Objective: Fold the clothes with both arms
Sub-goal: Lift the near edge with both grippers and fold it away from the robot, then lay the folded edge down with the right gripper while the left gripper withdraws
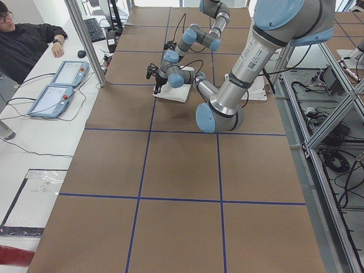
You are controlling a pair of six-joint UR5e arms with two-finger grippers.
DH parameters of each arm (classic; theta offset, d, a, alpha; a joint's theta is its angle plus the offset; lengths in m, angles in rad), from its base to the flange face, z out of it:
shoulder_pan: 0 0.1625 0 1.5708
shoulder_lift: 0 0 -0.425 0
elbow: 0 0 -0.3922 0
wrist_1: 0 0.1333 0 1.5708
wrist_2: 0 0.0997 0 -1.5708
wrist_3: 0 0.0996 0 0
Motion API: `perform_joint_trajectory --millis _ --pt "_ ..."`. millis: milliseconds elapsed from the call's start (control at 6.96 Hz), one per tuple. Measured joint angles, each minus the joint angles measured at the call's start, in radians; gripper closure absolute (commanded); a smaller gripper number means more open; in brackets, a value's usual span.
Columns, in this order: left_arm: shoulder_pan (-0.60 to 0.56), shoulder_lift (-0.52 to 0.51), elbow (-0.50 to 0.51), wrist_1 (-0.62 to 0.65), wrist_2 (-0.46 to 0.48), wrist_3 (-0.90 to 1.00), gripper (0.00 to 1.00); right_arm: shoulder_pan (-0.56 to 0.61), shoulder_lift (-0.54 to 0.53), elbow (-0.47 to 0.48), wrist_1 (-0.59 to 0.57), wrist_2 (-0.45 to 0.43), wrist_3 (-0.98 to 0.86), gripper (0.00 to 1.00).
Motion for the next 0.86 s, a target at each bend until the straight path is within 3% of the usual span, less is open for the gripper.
perform_joint_trajectory --millis 288,575,862 --pt "-0.035 0.030 -0.072 0.004 -0.040 0.110 0.00 0.001 0.026 0.002 -0.002 0.001 -0.029 0.00" --pt "-0.130 0.121 -0.182 0.005 -0.194 0.284 0.00 -0.020 0.061 -0.002 -0.004 0.000 -0.060 0.00" --pt "-0.166 0.169 -0.228 0.004 -0.239 0.348 0.00 -0.072 0.060 -0.003 -0.003 -0.003 -0.143 0.00"
